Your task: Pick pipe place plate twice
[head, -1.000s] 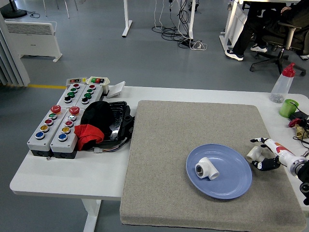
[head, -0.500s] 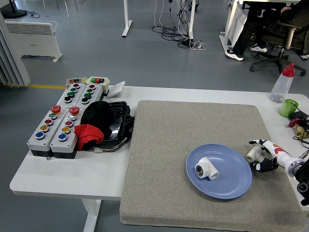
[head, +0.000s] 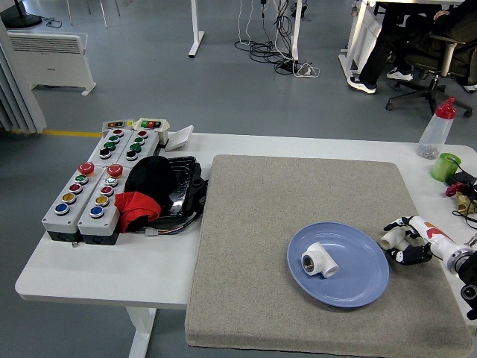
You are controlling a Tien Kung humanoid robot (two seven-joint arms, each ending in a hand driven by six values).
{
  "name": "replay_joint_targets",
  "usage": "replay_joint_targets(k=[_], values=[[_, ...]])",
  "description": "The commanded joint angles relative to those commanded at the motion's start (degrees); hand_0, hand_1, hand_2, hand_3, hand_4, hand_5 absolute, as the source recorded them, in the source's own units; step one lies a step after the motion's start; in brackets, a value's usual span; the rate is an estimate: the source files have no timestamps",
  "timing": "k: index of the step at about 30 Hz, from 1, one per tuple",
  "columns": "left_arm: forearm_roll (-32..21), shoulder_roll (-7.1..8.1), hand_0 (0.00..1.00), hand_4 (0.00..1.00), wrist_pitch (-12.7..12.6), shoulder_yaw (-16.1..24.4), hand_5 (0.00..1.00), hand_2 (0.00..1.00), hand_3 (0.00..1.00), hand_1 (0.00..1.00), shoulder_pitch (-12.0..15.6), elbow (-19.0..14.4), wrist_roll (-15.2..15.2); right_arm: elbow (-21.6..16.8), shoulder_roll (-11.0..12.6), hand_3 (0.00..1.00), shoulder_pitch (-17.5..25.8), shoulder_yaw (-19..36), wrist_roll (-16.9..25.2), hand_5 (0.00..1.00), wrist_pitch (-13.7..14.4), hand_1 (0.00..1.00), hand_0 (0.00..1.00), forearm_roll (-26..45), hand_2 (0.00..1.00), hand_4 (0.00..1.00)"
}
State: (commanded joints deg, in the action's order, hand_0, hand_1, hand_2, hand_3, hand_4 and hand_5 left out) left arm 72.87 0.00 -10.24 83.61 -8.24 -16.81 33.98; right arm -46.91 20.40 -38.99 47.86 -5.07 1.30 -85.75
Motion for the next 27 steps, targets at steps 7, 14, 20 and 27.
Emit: replay_joint_targets(k=[7, 14, 20, 27], values=[[0.3, 0.00, 0.608, 0.581, 0.1, 0.1, 0.998, 0.595, 0.603, 0.573, -0.1, 0.0, 0.1, -4.1, 1.1, 0.653, 1.2, 2.8, 0.1, 0.159, 0.7, 0.518, 0.397, -1.5, 0.607, 0.564], [0.5, 0.00, 0.608, 0.581, 0.1, 0.3, 0.998, 0.595, 0.603, 0.573, 0.1, 0.0, 0.2, -14.4, 4.2, 0.653, 3.6, 4.6, -0.7, 0.174, 0.9, 0.517, 0.396, -2.6, 0.607, 0.581], [0.9, 0.00, 0.608, 0.581, 0.1, 0.6, 0.998, 0.595, 0.604, 0.573, 0.4, 0.0, 0.3, -24.4, 7.5, 0.645, 6.3, 3.0, -2.4, 0.143, -0.9, 0.519, 0.402, -3.1, 0.608, 0.549], [1.4, 0.00, 0.607, 0.580, 0.1, 0.9, 0.998, 0.594, 0.604, 0.573, 0.5, -0.1, 0.4, -31.6, 9.3, 0.653, 8.4, 1.0, -3.7, 0.147, -4.3, 0.536, 0.426, -4.2, 0.617, 0.556]])
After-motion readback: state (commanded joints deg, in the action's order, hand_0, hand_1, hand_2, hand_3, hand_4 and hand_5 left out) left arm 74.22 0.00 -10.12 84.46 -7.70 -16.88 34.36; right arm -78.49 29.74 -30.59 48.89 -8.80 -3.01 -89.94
